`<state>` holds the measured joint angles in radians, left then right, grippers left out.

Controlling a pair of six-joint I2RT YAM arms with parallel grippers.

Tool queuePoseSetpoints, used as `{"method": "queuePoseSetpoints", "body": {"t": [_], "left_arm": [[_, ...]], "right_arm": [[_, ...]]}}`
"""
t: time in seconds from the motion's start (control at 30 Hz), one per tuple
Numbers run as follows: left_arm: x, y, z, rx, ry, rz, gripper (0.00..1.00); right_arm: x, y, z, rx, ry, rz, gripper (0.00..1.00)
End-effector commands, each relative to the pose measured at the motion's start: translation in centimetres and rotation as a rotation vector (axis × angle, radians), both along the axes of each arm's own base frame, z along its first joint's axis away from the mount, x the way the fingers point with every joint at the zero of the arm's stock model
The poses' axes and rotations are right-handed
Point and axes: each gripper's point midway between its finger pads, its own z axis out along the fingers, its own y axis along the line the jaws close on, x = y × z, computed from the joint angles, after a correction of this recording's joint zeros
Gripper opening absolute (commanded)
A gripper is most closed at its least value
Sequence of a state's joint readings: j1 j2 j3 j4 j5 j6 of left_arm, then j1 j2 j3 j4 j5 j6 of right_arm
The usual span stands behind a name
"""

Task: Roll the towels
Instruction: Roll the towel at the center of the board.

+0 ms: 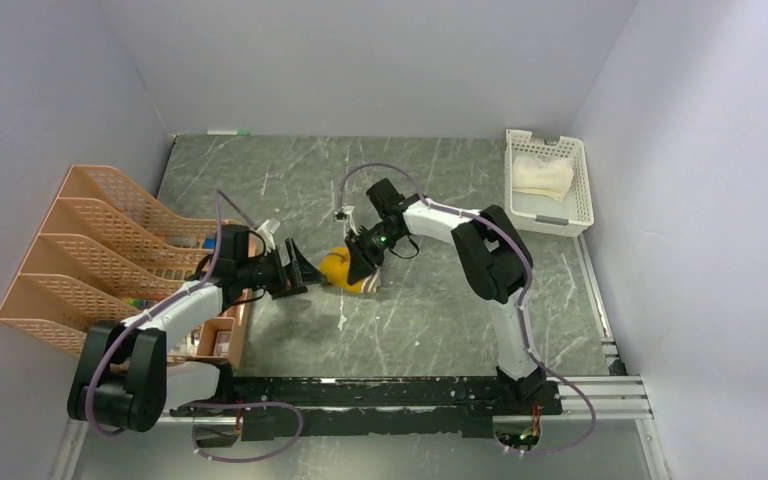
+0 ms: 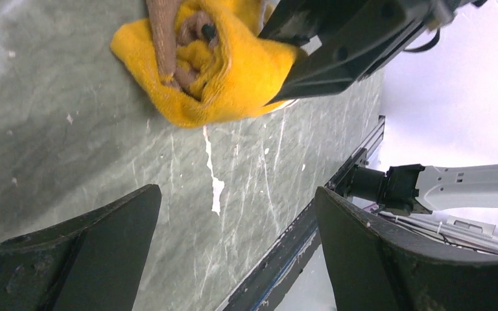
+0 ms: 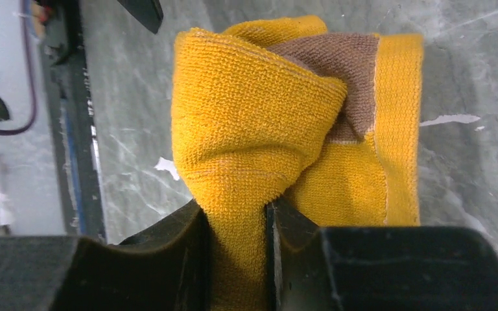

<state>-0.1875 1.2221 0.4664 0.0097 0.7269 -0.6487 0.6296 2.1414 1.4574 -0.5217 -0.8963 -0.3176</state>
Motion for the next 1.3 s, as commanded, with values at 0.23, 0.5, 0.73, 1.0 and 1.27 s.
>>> {"method": "queuePoseSetpoints", "body": {"t": [0.23,0.5,0.73,1.0,1.27], "left_arm": [[-0.8,-3.2,-2.5,-0.036,0.076,0.009,0.99],[2.0,-2.6,-4.2,0.035,0.039,0.129,0.99],[3.5,-2.7,-4.3,0.042,0.012,0.193,0.99],[2.1,-5.6,-4.9,0.018,0.007,0.123,0.91],[2.0,-5.7,-6.0,0.041,0.039,0.104,0.07]], "right_arm": [[-3.0,1.0,-0.5,0.063,0.432,-0.031,0.36],[-4.5,0.7,-0.3,0.097,0.524,-0.054,0.34],[-4.8,1.0,1.2,0.153,0.557,-0.092,0.35],[-4.6,1.4,1.9,0.181,0.572,-0.094,0.35],[-4.2,1.1,1.4,0.121,0.528,-0.103,0.45]]}}
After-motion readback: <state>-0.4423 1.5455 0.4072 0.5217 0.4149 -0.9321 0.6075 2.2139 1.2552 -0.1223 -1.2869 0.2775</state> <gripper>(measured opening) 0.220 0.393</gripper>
